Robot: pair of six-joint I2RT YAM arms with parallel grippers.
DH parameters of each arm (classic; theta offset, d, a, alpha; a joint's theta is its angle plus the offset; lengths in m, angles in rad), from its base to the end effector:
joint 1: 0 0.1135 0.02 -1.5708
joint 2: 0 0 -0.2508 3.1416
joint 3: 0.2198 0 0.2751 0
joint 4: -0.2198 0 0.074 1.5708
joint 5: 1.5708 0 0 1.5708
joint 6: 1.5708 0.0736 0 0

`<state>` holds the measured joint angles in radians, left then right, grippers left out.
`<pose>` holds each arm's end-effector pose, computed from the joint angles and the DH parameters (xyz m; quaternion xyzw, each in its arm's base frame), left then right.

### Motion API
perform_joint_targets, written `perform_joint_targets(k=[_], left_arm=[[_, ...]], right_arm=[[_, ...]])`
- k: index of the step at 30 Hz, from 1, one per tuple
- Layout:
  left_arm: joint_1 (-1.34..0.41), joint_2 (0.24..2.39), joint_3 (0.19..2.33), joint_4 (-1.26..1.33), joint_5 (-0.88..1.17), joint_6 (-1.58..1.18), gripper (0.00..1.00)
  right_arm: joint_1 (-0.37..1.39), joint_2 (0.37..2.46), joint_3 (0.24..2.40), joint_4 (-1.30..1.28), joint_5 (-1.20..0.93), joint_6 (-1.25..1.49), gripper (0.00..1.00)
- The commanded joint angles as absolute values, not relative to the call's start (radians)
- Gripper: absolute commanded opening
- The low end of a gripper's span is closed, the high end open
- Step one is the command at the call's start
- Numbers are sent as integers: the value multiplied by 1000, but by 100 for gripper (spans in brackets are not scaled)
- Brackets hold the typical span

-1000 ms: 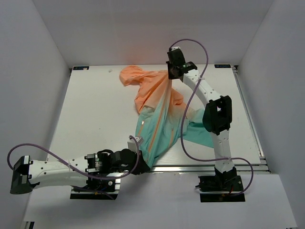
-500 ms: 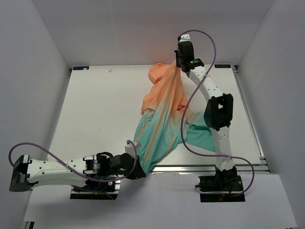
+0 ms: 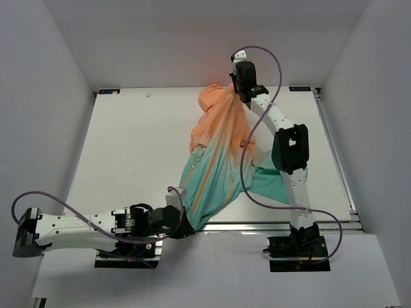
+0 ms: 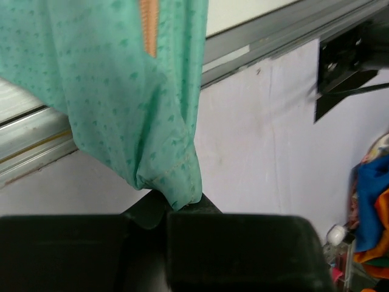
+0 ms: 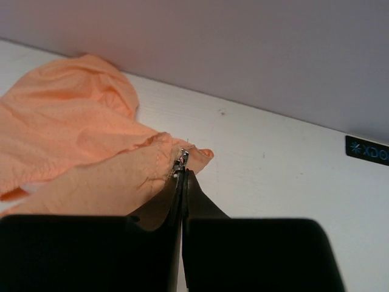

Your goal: Zip up the jacket

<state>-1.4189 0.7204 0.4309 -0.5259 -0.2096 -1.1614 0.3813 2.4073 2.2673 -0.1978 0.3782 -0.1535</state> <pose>0.0463 -0.2013 0.1535 0.0804 0.9217 -0.3255 0.1950 0.5807 0.2035 0.2563 -0.1069 0.8016 -0.0878 0.5816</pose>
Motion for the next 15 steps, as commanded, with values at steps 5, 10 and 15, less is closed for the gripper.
perform_joint_targets(k=[5,10,15], left_arm=[[-1447,886,612,-640,-244,-1072,79],[-1447,977,799,-778,-359,-1026,98],[-1445,996,893,-919,-533,-1099,98]], right_arm=[[390,2266,2059,-66,144,-167,20],[408,2209,2060,-170,74,-86,79],[408,2024,1933,-213,135,-8,89]])
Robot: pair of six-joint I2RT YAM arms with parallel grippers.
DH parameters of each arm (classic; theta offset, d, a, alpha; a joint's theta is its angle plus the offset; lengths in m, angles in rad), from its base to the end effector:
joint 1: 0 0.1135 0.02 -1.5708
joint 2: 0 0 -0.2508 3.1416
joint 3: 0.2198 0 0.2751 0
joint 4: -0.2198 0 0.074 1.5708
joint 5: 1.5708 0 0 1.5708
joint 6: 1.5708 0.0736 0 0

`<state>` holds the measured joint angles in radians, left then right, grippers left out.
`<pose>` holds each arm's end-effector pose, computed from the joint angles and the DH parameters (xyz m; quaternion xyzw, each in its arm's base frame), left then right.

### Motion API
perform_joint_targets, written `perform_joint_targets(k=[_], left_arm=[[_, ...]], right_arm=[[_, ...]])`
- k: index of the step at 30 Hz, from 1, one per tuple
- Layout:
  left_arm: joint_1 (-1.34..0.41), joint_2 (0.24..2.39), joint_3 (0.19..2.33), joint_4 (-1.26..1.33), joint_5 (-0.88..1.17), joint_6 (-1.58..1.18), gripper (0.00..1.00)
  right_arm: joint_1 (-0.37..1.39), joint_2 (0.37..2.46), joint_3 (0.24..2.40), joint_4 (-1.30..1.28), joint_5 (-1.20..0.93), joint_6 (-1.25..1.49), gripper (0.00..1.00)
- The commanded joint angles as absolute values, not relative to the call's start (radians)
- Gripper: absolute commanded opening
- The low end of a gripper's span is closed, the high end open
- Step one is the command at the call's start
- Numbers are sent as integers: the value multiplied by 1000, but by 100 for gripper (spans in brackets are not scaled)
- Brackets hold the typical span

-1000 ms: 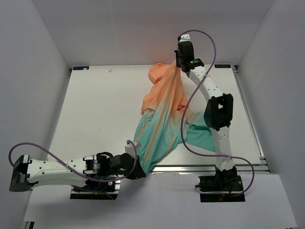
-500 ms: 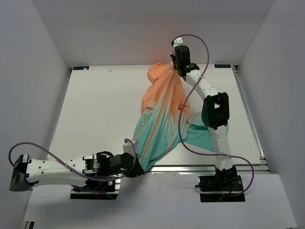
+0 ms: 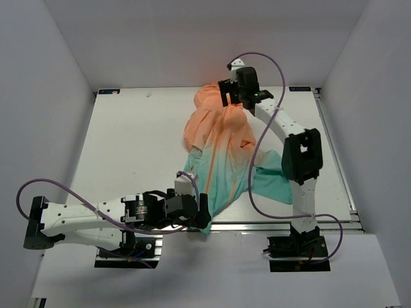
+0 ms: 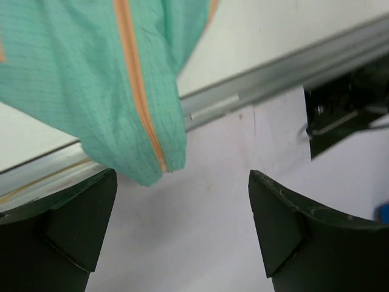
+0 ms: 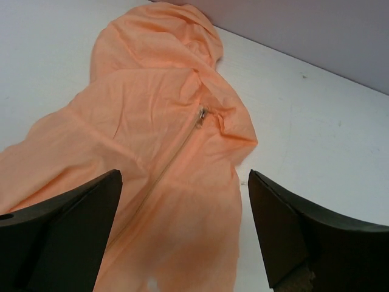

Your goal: Zip up the jacket

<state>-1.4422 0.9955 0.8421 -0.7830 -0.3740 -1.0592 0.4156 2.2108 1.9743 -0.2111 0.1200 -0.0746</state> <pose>0.0578 -0.2371 0.2274 0.1208 0.9275 -0.2353 0.2641 0.5318 0.2251 0.2464 -0.1740 0.8274 0.0402 0.5325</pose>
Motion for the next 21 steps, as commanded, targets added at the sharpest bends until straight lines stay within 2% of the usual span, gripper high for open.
perform_joint_targets(k=[1,2,5,7,11,12,17,18,21], left_arm=[[-1445,997,903,-943,-573,-1133,98],[-1442,997,920,-992,-659,-1165,98],[-1373,974,922,-996,-750,-1227,98],[-1237,925,911,-974,-762,-1198,98],[-869,841,870,-712,-614,-903,98],[-815,859,890,-691,-535,-864,98],[-496,1087,1029,-709,-361,-737,98],[-464,1126,1064,-712,-306,-724,98],[-451,1183,1071,-683,-351,-709,98]], right_arm=[[408,1937,1893,-219,159,-8,89],[405,1892,1806,-225,175,44,89],[387,1706,1622,-287,192,122,89],[374,1561,1510,-310,181,199,89],[361,1314,1203,-302,183,302,89],[362,1219,1098,-302,189,339,89],[360,987,904,-339,215,410,89],[360,930,869,-347,207,414,89],[360,844,833,-359,234,414,89]])
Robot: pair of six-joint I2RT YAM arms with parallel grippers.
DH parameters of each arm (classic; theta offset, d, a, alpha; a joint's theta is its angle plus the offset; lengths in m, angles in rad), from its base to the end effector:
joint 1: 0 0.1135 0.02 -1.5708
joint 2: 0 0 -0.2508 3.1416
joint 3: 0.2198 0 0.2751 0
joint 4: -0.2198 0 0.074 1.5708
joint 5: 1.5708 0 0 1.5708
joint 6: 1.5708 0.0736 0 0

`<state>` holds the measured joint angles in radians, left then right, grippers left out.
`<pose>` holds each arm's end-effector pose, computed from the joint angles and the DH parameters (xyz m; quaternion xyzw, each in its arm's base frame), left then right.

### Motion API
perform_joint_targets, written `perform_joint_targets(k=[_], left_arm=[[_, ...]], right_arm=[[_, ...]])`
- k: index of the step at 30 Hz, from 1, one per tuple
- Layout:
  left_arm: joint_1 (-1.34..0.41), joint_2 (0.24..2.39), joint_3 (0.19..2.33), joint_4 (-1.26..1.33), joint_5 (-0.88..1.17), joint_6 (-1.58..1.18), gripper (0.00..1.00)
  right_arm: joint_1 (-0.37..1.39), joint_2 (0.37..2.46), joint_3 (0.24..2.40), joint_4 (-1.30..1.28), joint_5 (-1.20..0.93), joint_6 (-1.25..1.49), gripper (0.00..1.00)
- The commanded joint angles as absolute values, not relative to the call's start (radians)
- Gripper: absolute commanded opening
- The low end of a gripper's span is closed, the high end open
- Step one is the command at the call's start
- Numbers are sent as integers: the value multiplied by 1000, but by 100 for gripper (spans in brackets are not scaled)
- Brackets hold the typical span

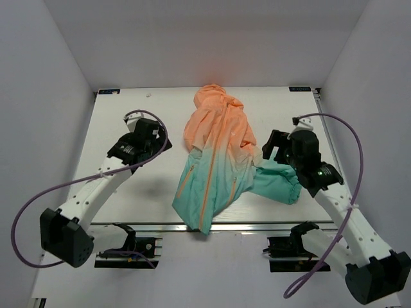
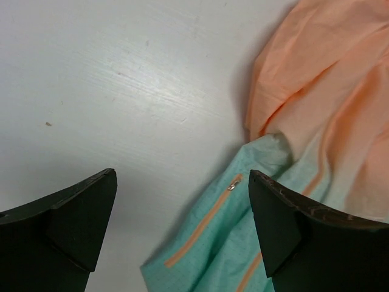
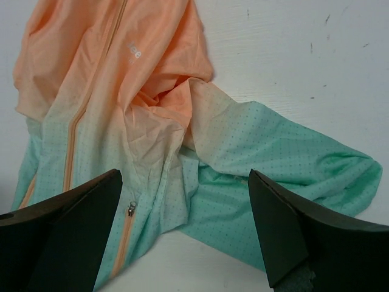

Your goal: Zip up the jacket

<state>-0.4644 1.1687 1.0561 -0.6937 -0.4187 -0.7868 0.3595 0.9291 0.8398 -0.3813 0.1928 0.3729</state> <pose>0.2755 -0.1045 0.2718 -0.2222 0.8834 -0.0574 0.4087 0.2605 0.0828 0.2839 0.0560 0.8482 0.1097 0.5152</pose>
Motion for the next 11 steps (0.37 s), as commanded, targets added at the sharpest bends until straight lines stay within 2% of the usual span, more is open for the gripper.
perform_joint_targets(k=[1,11], left_arm=[[-448,1178,1060,-674,-360,-706,98],[-434,1028,953,-586,-370,-660,98]], right_arm=[[360,830,831,-365,245,410,89],[360,759,811,-364,295,410,89]])
